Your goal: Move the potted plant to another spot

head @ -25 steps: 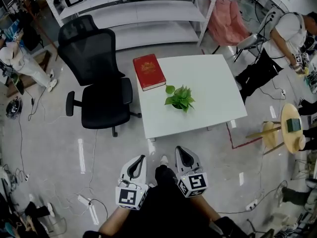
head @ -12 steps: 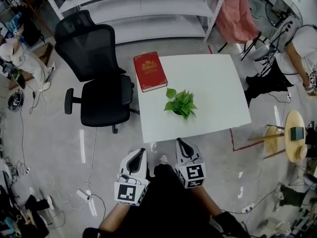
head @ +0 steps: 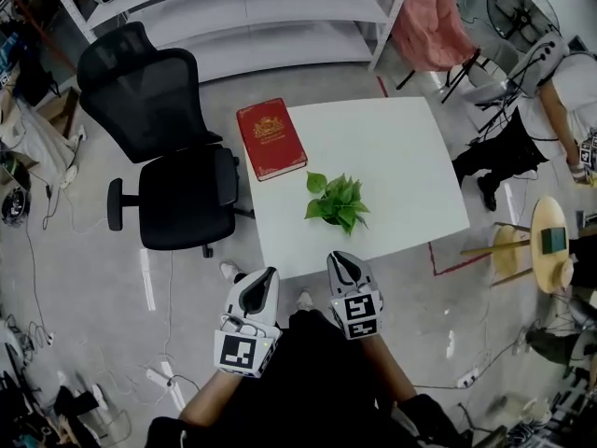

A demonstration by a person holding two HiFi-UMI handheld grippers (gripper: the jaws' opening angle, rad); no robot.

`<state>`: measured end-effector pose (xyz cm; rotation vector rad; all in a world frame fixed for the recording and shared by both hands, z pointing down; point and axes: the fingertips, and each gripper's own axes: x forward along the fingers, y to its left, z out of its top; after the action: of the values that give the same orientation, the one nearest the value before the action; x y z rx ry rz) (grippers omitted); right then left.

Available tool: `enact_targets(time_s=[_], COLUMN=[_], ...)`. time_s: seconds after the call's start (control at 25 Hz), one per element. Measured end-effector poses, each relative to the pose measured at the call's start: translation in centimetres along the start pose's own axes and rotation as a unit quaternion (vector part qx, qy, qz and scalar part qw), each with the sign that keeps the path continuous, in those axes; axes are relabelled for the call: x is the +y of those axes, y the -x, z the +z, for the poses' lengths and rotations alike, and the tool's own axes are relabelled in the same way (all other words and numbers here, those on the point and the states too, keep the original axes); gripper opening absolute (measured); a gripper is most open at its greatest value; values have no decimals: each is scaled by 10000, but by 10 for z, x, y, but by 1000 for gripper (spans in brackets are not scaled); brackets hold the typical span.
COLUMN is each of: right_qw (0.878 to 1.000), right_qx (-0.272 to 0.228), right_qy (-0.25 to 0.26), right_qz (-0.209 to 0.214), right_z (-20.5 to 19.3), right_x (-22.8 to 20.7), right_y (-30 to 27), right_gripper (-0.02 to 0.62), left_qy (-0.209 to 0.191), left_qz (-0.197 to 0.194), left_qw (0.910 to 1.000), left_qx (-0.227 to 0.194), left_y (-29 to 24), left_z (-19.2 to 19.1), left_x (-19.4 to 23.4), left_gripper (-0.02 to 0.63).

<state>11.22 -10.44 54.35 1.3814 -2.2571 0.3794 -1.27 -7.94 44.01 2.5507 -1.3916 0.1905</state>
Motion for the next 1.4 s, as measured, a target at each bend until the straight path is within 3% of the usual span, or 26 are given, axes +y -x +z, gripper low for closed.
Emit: enact_targets(time_s=[0.28, 0.44, 0.56, 0.72, 1.2, 1.4], right_qw=[9960, 9884, 9788, 9570, 9223, 9138], right_qx=[592, 1071, 1442, 1904, 2755, 2958], right_qy=[606, 1001, 1411, 2165, 2710, 2781], right_qz=[-278, -395, -349, -309, 30, 119], right_z=[-13, -25, -33, -41, -65, -77], right_x=[-15, -25, -30, -34, -50, -53], right_y=[-48, -72, -86, -101, -125, -129], right_gripper=[14, 14, 14, 14, 14, 14], left_qy=[-29, 26, 32, -20, -13, -25], left_qz=[-277, -386, -440, -510, -642, -657], left_qw=[9996, 9991, 9988, 9985, 9973, 9971], left_qx=[-75, 156, 192, 216, 358, 392], left_y=[-26, -33, -40, -53, -74, -80], left_z=[2, -3, -3, -7, -9, -11], left_x=[29, 43, 51, 54, 49, 48], left_gripper=[18, 18, 18, 18, 18, 18])
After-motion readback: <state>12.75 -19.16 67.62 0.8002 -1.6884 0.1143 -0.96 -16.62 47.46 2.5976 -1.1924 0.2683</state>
